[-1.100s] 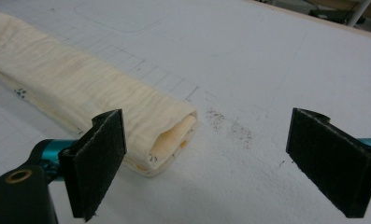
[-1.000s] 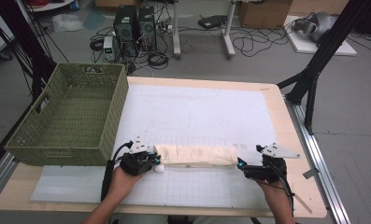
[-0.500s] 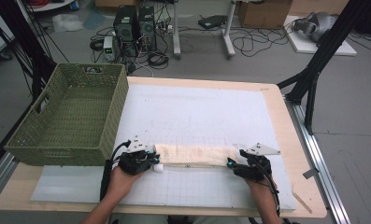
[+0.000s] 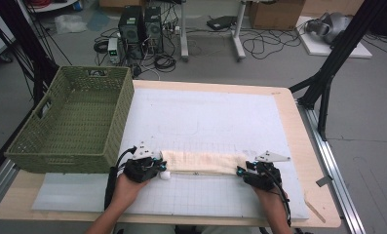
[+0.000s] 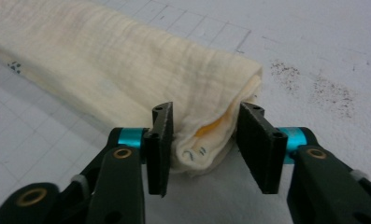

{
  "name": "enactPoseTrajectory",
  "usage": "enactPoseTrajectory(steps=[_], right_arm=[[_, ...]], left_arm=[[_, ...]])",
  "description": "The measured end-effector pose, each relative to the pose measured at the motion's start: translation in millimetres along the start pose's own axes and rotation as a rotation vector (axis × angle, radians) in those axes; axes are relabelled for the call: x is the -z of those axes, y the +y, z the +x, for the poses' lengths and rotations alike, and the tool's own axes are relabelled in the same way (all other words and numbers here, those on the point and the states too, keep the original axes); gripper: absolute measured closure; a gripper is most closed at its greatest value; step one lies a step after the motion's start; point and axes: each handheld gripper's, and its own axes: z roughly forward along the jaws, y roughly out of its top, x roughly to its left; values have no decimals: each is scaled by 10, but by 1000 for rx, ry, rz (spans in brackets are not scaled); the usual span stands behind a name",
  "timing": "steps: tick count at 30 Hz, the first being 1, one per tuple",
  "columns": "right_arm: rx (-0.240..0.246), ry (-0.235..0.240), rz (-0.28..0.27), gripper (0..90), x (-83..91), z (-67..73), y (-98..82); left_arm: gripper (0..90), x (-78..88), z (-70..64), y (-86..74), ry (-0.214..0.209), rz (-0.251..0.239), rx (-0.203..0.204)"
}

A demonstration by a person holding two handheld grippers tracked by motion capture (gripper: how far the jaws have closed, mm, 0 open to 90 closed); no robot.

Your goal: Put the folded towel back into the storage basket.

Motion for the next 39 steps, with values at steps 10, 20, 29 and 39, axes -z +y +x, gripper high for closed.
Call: enactPoseTrajectory(steps=[10, 20, 29, 39], right_arm=[[-96, 81, -7, 763, -6, -35, -21], [-23, 41, 11, 791, 29, 30, 45], [-20, 26, -14, 793, 94, 11, 90], [2, 15, -43, 792, 163, 32, 145]], left_arm=[[811, -14, 4, -3, 2, 3, -4], [815, 48, 10, 30, -2, -35, 7], [816, 108, -2, 72, -16, -72, 3], [817, 185, -6, 129, -16, -110, -10]])
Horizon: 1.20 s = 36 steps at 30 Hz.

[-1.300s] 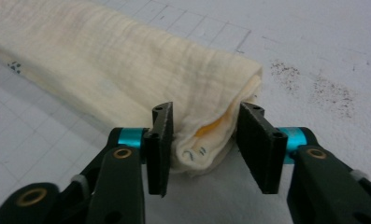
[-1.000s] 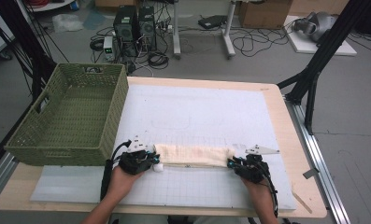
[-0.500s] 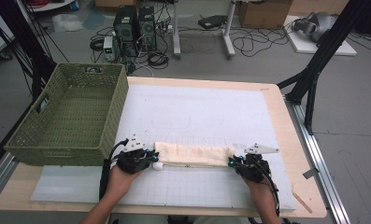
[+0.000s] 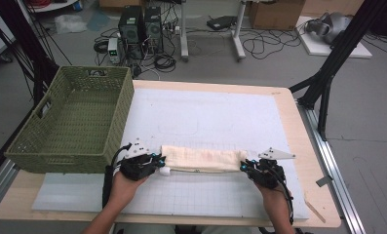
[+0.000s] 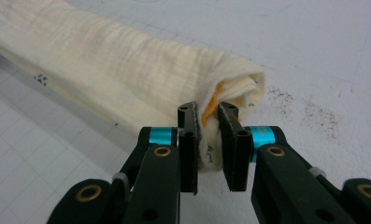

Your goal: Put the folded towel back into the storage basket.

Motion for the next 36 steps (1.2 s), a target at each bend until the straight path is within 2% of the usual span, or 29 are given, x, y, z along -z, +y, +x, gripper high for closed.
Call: enactPoseTrajectory(steps=[3, 14, 23, 29, 36], right_arm=[[29, -10, -3, 793, 9, 27, 31], [84, -20, -27, 793, 31, 86, 180], [112, -13, -58, 794, -93, 140, 518], [131, -8, -71, 794, -168, 173, 757], [176, 1, -74, 794, -245, 252, 991]], left_arm=[[817, 42, -1, 37, 4, -16, -11], [818, 232, 25, 207, 0, -87, -24], [817, 461, 134, 373, 34, -136, -34], [816, 590, 196, 419, 53, -162, -37], [817, 771, 250, 473, 80, -192, -45]])
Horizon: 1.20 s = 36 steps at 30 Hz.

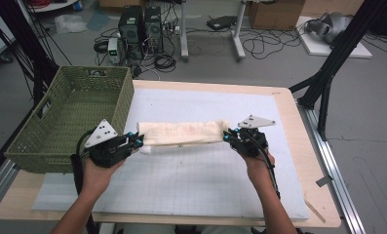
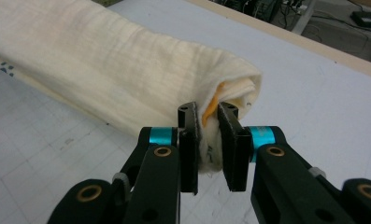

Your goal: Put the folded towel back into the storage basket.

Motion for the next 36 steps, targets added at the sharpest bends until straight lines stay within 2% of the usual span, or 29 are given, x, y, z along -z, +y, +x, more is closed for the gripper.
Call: enactPoseTrajectory(steps=[10, 20, 36], right_arm=[[37, 28, -25, 794, -146, 86, 344], [97, 59, -40, 794, -374, 278, 708], [165, 98, -75, 794, -751, 561, 1283]], left_arm=[[817, 236, 145, 97, 42, -34, -7], [817, 498, 371, 81, 107, -67, 21], [817, 905, 667, 128, 188, -94, 32]])
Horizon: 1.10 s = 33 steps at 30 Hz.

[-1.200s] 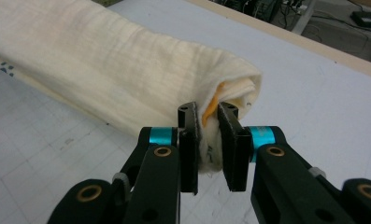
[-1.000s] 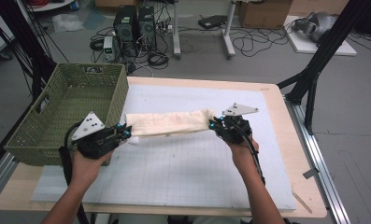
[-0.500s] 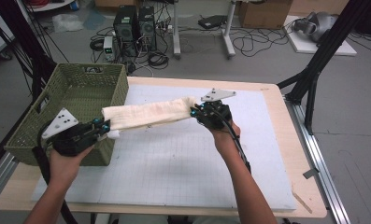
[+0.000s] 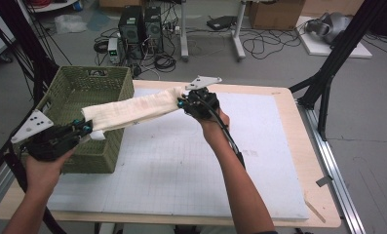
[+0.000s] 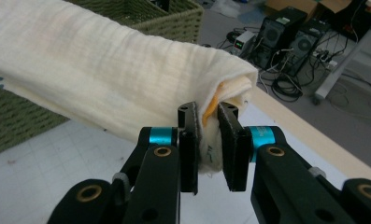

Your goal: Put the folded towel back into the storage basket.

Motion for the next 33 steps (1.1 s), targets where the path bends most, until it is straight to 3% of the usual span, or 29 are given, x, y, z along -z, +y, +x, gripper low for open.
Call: enactPoseTrajectory(steps=[11, 33], right_arm=[[56, 23, -16, 794, -320, 168, 418], [116, 71, -9, 794, -941, 572, 972]], left_arm=[[817, 260, 247, 19, 62, -13, 11], [816, 681, 678, -100, 179, -18, 46]])
